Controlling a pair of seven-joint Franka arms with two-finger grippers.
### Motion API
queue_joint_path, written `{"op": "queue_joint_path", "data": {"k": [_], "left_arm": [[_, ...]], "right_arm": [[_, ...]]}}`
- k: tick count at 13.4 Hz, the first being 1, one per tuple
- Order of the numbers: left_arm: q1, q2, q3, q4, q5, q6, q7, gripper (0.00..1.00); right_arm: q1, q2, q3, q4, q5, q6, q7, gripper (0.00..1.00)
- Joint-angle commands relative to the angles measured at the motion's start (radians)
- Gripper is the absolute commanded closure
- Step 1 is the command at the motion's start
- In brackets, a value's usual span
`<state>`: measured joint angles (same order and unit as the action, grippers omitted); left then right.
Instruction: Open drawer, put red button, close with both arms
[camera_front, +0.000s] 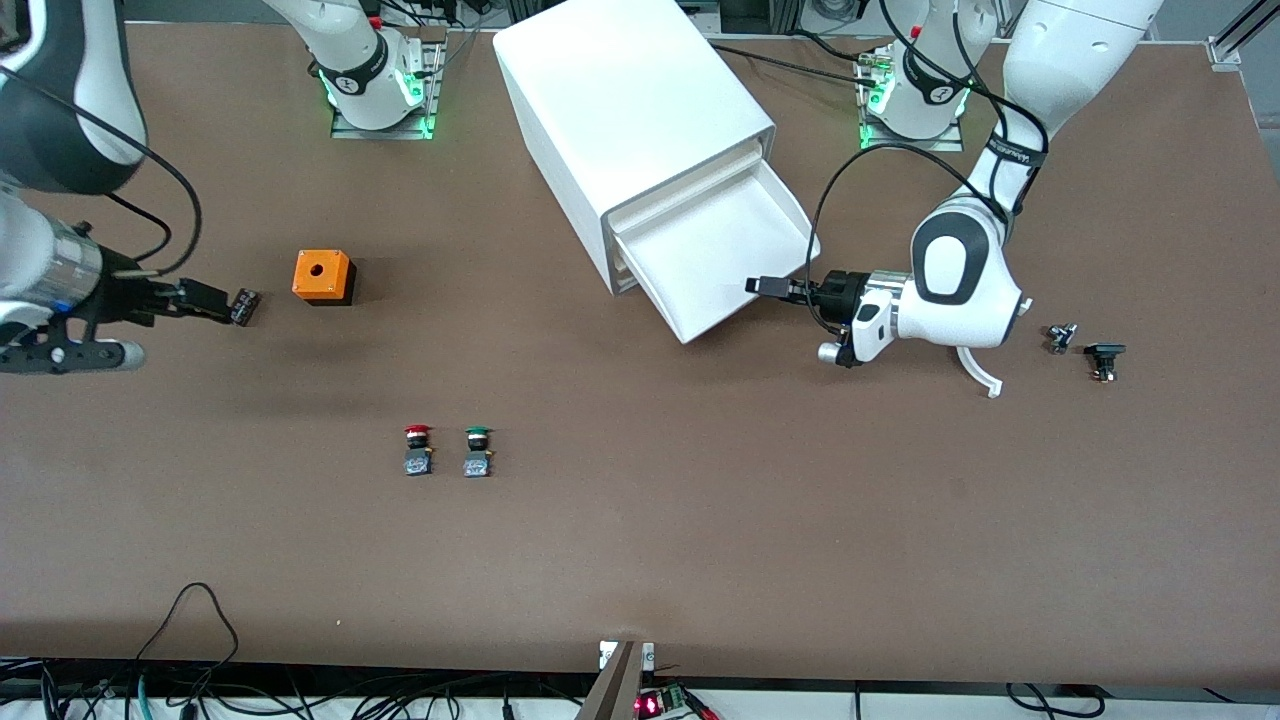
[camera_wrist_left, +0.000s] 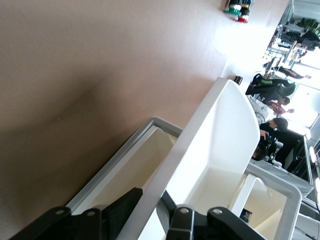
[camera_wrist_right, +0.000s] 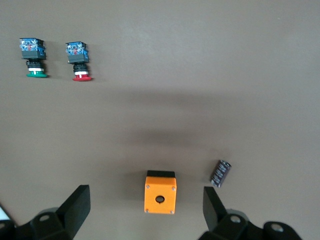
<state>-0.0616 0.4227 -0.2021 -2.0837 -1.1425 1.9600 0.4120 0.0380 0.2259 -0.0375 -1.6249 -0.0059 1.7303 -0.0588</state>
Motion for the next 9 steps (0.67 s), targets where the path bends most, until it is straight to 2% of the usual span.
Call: {"op": "queue_joint_path", "data": {"k": [1, 4, 7, 9], "left_arm": [[0.019, -0.024, 0.018, 0.007, 0.021, 0.039, -0.032, 0.00], [0.022, -0.090, 0.020, 0.008, 0.038, 0.057, -0.035, 0.00], [0.072, -0.201, 0.020, 0.031, 0.329, 0.183, -0.036, 0.00], [0.121, -0.284, 0.020, 0.033, 0.417, 0.242, -0.038, 0.00]], "right_arm": [[0.028, 0.071, -0.002, 0.020, 0.006, 0.049, 0.004, 0.00], [0.066, 0.157, -0.002, 0.020, 0.042, 0.161, 0.037, 0.00], [0.117, 0.225, -0.002, 0.020, 0.113, 0.296, 0.138, 0.00], [0.150, 0.260, -0.002, 0.051, 0.121, 0.302, 0.169, 0.00]]}}
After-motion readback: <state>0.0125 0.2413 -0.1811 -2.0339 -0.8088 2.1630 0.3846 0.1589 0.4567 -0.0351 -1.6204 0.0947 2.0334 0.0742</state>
